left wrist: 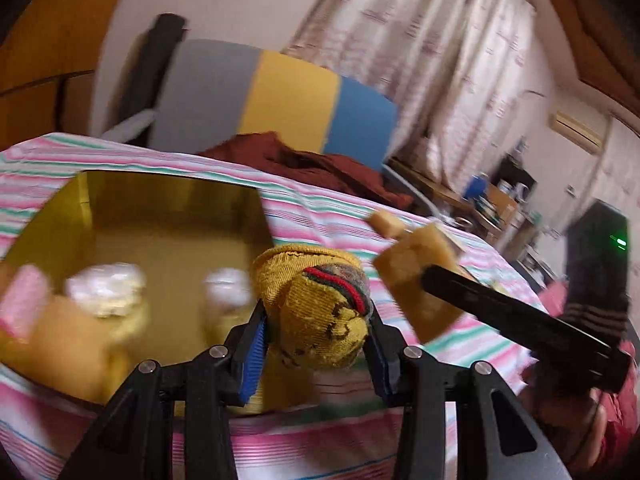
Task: Organize objects
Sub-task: 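Carry the sponge and knit pouch to the gold tray and release both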
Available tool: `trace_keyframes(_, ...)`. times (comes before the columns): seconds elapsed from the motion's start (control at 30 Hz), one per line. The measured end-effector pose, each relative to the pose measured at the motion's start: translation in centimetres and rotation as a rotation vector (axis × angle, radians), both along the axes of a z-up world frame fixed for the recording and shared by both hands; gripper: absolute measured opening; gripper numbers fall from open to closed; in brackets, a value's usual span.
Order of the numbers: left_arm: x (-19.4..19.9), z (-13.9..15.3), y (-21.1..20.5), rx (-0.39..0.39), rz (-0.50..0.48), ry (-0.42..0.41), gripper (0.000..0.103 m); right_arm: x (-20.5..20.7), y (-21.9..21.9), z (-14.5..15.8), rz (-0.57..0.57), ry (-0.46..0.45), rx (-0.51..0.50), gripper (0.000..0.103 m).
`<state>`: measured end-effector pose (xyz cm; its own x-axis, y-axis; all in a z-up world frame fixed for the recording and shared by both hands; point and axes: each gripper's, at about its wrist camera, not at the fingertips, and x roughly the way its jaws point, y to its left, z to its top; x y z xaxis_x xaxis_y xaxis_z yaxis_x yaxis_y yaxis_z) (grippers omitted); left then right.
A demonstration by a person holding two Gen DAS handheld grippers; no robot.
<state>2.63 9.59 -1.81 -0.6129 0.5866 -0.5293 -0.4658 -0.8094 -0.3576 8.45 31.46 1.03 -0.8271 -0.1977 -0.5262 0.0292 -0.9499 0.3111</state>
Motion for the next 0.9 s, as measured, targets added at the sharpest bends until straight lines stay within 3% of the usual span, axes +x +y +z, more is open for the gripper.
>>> trace_keyframes(0.43,-2.3,-2.8,-5.0,-0.116,0.109,-0.071,0.044,-2.3,-7.2,0.5,0.173,-0.014,-0.004,0.051)
trace_keyframes(0.53,-2.4,-3.3,-5.6,-0.116,0.119,-0.083,0.051,-3.0,-8.2,0.0,0.194,-0.031,-0.016,0.052)
trace_keyframes(0.63,-2.2,-3.1,-6.0,-0.108,0.136,-0.081,0.056,-3.3,-8.7,-0.3,0.193,-0.038,-0.014,0.079)
trace_keyframes(0.67,-1.9,-3.0,-6.0,-0.108,0.138,-0.075,0.058,-3.3,-8.7,-0.4,0.189,-0.034,-0.019,0.082)
trace_keyframes(0.9,-1.3,-1.8,-6.6,-0.105,0.187,-0.015,0.063,-2.9,-7.6,-0.5,0.155,-0.032,-0.041,0.082)
